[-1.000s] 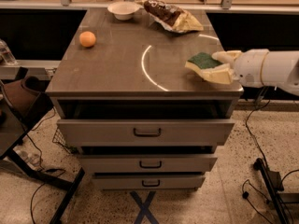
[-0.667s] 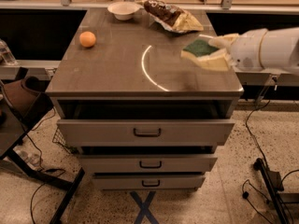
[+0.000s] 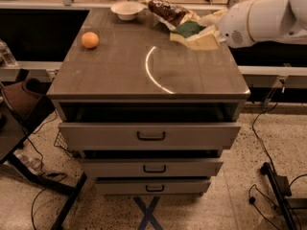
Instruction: Move sponge near orange
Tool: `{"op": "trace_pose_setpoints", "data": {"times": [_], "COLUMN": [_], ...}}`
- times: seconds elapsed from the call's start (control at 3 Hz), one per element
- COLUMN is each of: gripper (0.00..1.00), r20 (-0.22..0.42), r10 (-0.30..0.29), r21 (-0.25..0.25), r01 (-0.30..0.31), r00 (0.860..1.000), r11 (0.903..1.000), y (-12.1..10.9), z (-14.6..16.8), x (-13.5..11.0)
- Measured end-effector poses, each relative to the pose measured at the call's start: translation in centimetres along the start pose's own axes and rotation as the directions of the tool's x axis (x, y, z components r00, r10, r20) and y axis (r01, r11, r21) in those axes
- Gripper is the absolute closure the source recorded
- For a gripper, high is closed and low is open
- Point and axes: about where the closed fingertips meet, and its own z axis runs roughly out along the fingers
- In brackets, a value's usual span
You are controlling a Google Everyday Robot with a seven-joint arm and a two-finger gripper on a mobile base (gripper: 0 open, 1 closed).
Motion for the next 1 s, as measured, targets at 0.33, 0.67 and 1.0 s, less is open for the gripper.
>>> {"op": "trace_pose_setpoints", "data": {"times": [0.33,0.67,1.0], "gripper": [1.00,1.00,1.00], "r20": [0.025,0.064,0.091], "r10": [0.003,0.021,0.051], "r21": [-0.079,-0.154,-0.209], "r01": [-0.001,-0.011,-0.031], "r00": [1.000,0.998,0.995], "r11": [0.9969,0.9879,0.9774], "y": [0.8,3.0,5.3], "z": [4.1,7.9,11.9], "x": [-2.1,-3.5,-4.5]}}
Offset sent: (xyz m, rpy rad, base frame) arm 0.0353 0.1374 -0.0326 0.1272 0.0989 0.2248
